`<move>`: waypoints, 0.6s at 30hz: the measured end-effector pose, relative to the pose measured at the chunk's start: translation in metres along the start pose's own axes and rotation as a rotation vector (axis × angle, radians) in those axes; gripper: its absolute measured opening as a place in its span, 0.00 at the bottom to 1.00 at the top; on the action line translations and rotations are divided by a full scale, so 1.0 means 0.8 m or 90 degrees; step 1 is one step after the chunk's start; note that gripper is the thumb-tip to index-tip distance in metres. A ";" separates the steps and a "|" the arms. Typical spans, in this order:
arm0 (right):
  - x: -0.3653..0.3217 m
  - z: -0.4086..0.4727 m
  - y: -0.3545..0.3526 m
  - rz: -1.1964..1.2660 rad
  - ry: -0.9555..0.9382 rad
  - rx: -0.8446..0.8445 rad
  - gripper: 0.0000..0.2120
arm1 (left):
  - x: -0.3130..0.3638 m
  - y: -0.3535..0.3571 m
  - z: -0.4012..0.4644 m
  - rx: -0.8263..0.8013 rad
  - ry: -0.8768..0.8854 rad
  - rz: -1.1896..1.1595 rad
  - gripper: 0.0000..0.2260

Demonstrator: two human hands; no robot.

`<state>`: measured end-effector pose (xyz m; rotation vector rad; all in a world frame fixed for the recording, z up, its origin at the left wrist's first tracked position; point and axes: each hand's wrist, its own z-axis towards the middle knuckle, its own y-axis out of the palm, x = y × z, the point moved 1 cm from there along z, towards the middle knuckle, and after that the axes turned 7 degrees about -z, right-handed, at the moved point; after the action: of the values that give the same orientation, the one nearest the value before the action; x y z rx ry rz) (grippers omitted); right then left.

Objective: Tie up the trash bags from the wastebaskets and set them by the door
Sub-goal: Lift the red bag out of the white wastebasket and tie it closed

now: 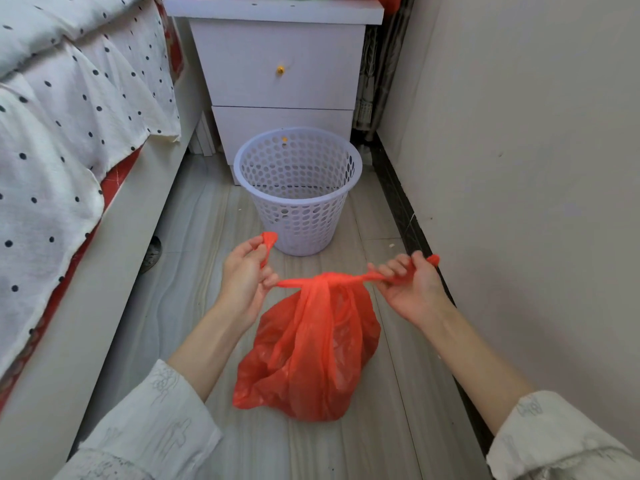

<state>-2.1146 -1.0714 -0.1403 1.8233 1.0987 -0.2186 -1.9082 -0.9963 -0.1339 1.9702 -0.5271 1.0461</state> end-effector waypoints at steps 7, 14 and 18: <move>-0.003 0.009 -0.062 -0.283 -0.049 0.231 0.25 | -0.015 -0.078 0.015 0.131 0.110 0.358 0.03; -0.007 0.002 -0.111 -0.432 -0.071 0.356 0.23 | -0.030 -0.120 0.004 0.178 0.148 0.497 0.04; -0.012 -0.002 -0.114 -0.475 -0.067 0.365 0.23 | -0.035 -0.129 0.006 0.177 0.112 0.509 0.05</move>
<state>-2.1900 -1.0636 -0.1925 1.7539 1.7234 -1.1507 -1.8526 -0.9415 -0.2066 1.8938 -1.1720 1.8416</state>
